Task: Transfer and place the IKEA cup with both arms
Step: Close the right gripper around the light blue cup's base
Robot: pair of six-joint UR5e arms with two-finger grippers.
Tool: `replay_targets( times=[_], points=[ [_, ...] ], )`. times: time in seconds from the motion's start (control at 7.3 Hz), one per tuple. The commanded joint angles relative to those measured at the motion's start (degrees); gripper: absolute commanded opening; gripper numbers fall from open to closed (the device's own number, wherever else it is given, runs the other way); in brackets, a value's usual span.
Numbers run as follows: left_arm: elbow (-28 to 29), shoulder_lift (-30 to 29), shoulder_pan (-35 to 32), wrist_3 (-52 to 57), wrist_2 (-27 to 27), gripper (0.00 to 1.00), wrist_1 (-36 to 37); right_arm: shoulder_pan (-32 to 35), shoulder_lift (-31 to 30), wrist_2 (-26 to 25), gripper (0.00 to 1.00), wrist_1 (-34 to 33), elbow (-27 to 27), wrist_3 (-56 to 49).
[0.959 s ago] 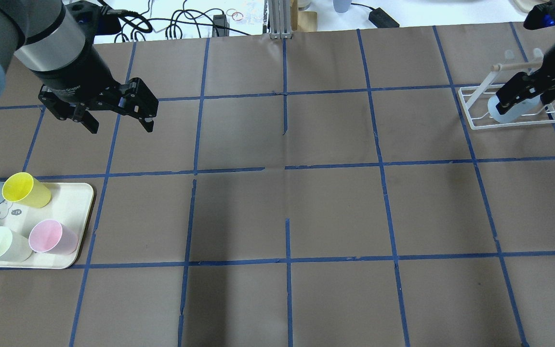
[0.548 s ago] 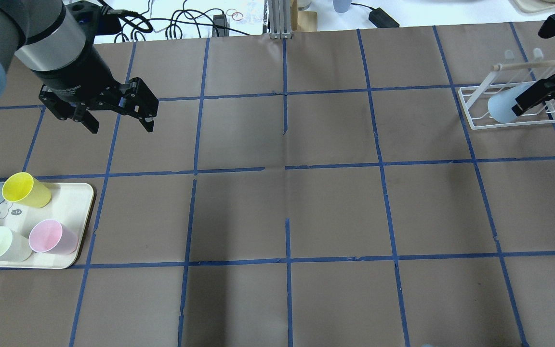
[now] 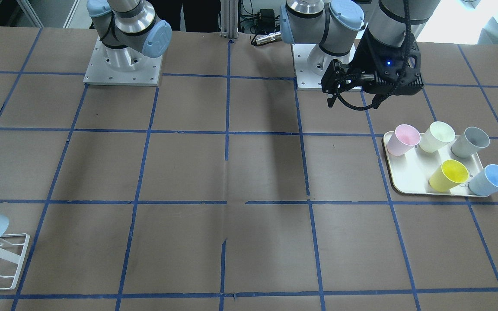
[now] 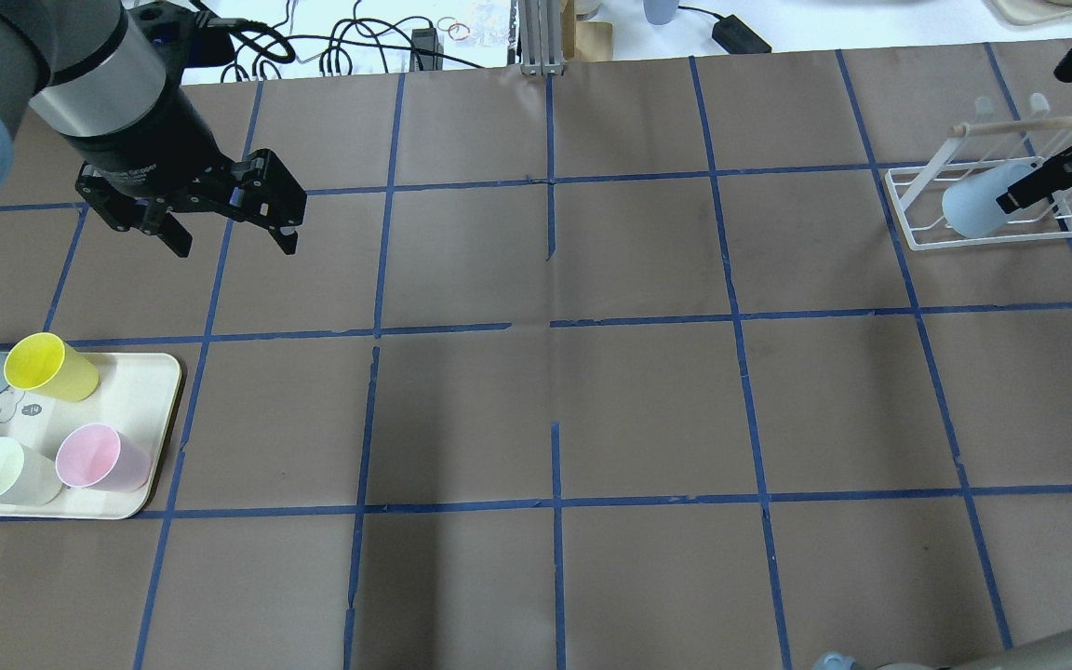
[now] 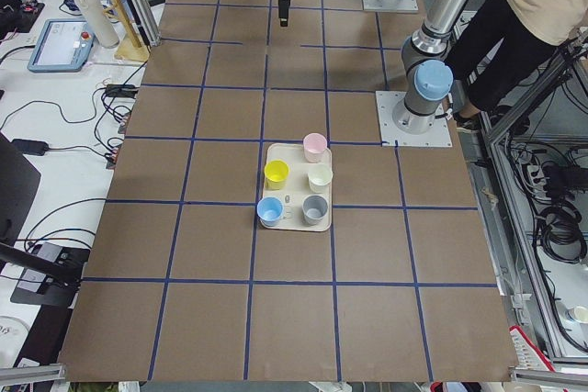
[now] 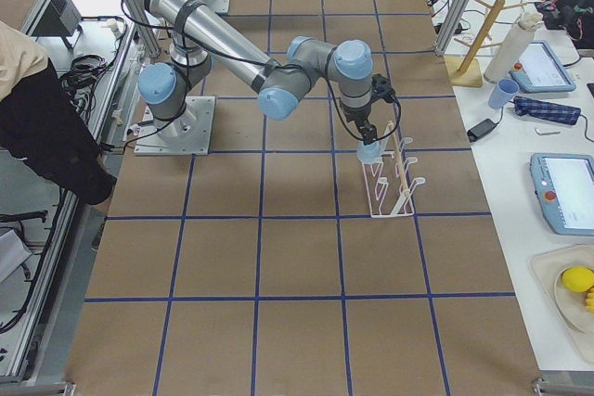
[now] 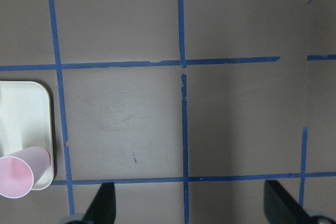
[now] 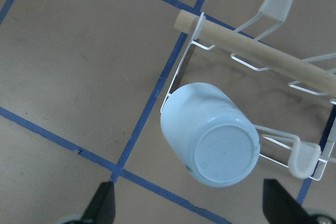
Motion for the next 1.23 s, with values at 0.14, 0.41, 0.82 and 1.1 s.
replay_targets(
  times=[0.14, 0.41, 0.82, 1.1],
  points=[
    [-0.1, 0.0, 0.0, 0.0, 0.0, 1.0, 0.0, -0.1, 3.6, 0.6, 1.0, -4.5, -0.1, -0.8],
    [-0.1, 0.0, 0.0, 0.0, 0.0, 1.0, 0.0, -0.1, 4.3, 0.6, 1.0, -4.5, -0.4, -0.7],
    [-0.1, 0.0, 0.0, 0.0, -0.1, 1.0, 0.0, 0.0, 5.7, 0.5, 1.0, -4.3, -0.4, -0.3],
    [-0.1, 0.0, 0.0, -0.1, -0.1, 1.0, 0.0, 0.0, 5.9, 0.5, 0.96, -4.3, -0.4, -0.2]
  ],
)
